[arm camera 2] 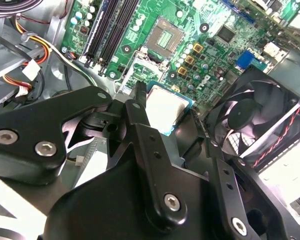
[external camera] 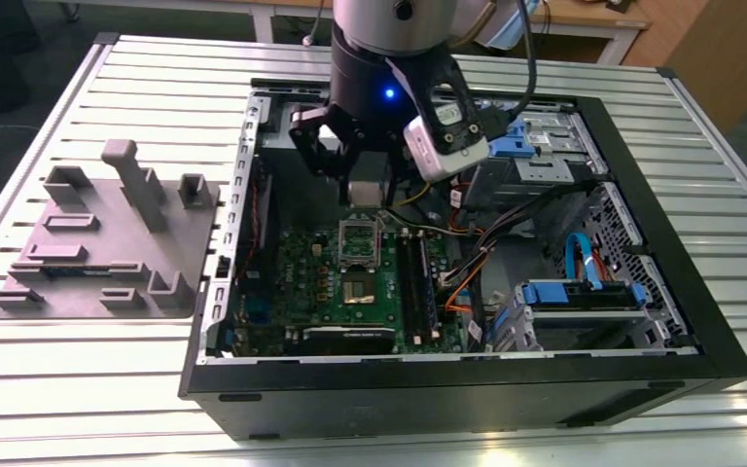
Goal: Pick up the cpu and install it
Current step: 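Place the cpu into insertion slot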
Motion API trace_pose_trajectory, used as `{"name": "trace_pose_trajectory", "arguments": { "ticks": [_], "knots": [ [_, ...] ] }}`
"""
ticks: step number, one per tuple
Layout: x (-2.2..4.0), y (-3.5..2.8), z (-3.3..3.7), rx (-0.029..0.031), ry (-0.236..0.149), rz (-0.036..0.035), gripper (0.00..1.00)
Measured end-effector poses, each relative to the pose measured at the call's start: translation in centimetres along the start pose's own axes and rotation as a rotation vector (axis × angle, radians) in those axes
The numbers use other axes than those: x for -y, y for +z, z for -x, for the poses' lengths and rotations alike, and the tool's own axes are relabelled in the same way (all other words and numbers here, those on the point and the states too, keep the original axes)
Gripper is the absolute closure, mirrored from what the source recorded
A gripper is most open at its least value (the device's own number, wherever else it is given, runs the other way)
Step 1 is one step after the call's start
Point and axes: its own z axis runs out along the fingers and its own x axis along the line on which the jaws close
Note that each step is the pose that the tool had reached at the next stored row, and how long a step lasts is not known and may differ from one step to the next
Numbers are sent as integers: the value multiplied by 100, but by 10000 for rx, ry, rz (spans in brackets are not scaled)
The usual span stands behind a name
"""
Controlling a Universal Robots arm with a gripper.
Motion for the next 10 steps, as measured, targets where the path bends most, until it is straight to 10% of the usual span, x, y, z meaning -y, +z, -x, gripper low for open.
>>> {"name": "trace_pose_trajectory", "arguments": {
  "ticks": [10],
  "knots": [
    [43,124,2,-33,-6,-2,53]
  ]
}}
